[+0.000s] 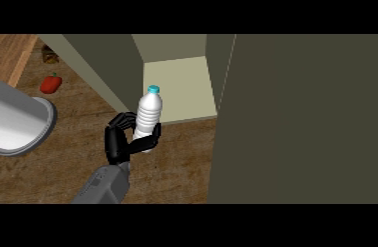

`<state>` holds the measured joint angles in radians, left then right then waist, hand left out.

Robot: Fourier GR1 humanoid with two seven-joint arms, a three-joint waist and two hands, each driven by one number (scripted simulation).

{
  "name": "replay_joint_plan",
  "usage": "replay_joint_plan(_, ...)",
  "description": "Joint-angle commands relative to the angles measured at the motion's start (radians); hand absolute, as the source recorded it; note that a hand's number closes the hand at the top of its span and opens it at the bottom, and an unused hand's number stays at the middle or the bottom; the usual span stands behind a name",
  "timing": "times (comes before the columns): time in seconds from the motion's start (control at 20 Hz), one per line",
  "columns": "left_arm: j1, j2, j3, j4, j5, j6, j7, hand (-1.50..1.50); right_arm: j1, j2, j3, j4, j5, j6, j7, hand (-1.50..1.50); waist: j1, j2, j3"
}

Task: Pick up the bottled water, place it into the cabinet and close the cabinet

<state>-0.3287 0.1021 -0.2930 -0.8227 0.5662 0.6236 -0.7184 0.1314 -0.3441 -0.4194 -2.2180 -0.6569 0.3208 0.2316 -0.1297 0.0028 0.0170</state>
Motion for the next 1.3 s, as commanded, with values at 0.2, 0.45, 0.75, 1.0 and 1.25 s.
replay_joint_plan(0.2, -0.252, -0.093, 0.011, 0.05, 0.054, -0.028, 0.122, 1.5, -0.016, -0.015, -0.009, 0.039, -0.026, 0.019, -0.001, -1.5, -0.05, 0.033, -0.02)
replay_joint_plan(0.45, -0.257, -0.079, 0.019, 0.044, 0.062, -0.01, 0.101, 1.5, -0.035, -0.035, -0.025, 0.058, -0.033, 0.031, -0.007, -1.5, -0.059, 0.035, -0.02)
replay_joint_plan(0.75, -0.255, -0.052, 0.013, 0.038, 0.063, 0.003, 0.099, 1.5, -0.04, -0.03, -0.013, 0.051, -0.046, 0.04, -0.008, -1.5, -0.083, 0.036, -0.019)
replay_joint_plan(1.0, -0.24, -0.028, 0.026, 0.024, 0.071, 0.019, 0.078, -1.5, -0.044, -0.034, -0.032, 0.071, -0.065, 0.042, -0.012, -1.5, -0.093, 0.034, -0.019)
replay_joint_plan(1.25, -0.227, -0.002, 0.027, 0.001, 0.083, 0.014, 0.081, -1.5, -0.057, -0.048, -0.017, 0.086, -0.067, 0.056, -0.002, -1.5, -0.096, 0.039, -0.02)
